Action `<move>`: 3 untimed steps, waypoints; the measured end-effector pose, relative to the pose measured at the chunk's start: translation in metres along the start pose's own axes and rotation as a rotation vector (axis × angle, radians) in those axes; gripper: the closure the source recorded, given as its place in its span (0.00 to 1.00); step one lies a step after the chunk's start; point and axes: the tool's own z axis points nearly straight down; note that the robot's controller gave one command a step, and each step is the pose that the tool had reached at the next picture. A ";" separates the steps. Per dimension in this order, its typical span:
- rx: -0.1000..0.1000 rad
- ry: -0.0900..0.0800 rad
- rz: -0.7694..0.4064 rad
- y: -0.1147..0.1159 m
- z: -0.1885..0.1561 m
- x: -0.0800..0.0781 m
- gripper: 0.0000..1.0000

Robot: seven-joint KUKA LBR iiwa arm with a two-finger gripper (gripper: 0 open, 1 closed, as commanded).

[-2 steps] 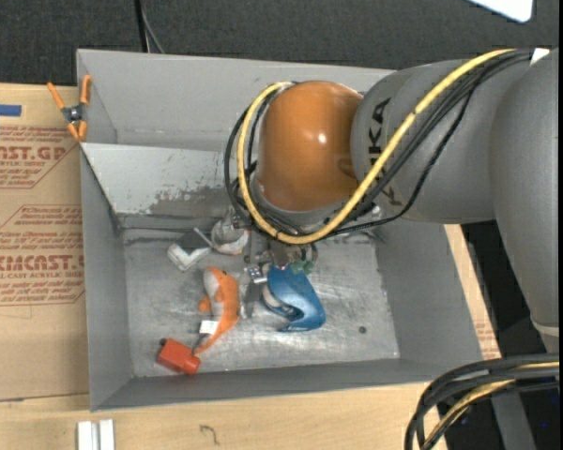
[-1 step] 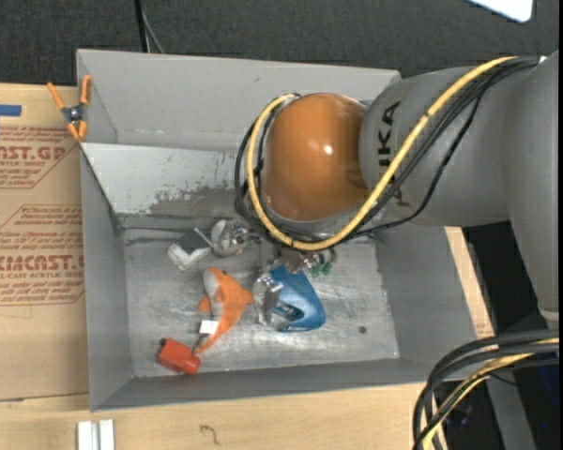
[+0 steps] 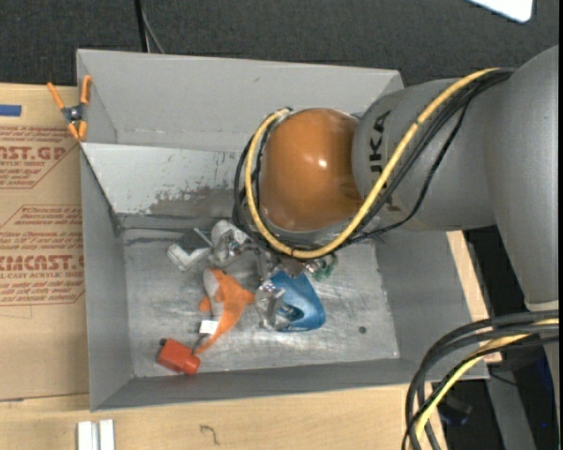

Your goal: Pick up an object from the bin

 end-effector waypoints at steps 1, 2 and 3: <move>0.000 -0.008 -0.185 0.008 0.059 -0.013 0.00; 0.004 -0.017 -0.433 0.014 0.054 -0.006 1.00; 0.004 -0.016 -0.433 0.014 0.054 -0.006 1.00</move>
Offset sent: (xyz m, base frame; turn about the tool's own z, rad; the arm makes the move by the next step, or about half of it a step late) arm -0.0066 0.0118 -0.0585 -0.4347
